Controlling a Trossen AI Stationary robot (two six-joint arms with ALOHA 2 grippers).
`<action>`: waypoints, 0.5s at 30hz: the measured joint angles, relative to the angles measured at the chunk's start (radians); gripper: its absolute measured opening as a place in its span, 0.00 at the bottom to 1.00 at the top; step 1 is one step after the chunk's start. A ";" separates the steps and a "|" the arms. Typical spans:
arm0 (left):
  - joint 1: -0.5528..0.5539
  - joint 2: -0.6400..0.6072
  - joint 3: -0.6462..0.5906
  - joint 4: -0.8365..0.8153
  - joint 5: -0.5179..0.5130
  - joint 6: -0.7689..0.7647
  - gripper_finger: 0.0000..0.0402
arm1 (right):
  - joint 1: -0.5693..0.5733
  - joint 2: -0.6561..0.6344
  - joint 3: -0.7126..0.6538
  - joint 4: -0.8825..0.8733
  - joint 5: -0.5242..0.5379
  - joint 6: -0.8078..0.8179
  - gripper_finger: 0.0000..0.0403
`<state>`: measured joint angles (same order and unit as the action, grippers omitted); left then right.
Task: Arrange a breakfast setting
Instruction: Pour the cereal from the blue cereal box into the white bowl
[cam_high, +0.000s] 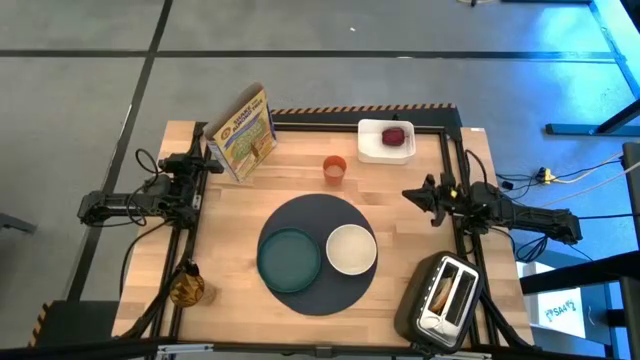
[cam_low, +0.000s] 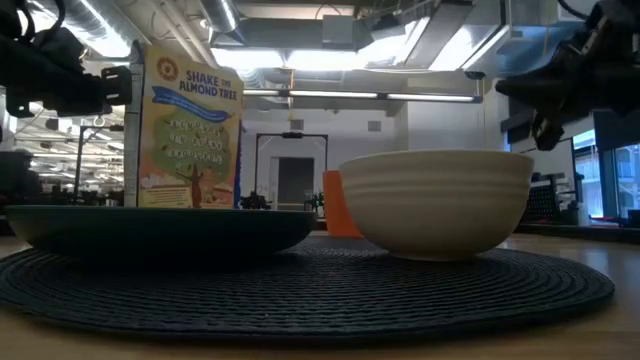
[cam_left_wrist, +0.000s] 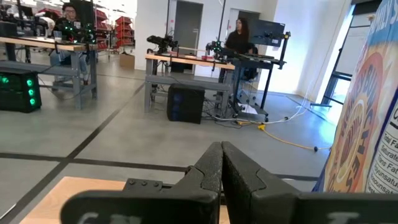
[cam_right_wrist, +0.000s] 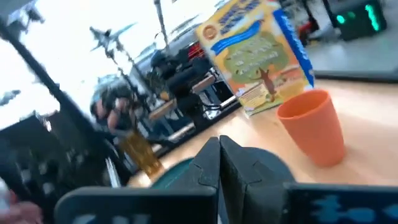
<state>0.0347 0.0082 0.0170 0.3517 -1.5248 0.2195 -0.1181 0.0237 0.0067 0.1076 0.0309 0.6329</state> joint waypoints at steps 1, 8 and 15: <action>0.000 0.000 0.000 0.000 0.000 0.000 0.00 | 0.000 0.000 0.000 0.001 0.035 0.039 0.00; 0.000 0.000 0.000 0.000 0.000 0.000 0.00 | 0.000 0.000 0.000 0.021 0.344 0.174 0.01; 0.000 0.000 0.000 0.000 0.026 -0.006 0.00 | 0.000 0.000 0.000 0.050 0.572 0.174 0.08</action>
<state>0.0349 0.0082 0.0170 0.3515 -1.4987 0.2131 -0.1184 0.0238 0.0066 0.1572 0.6027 0.8068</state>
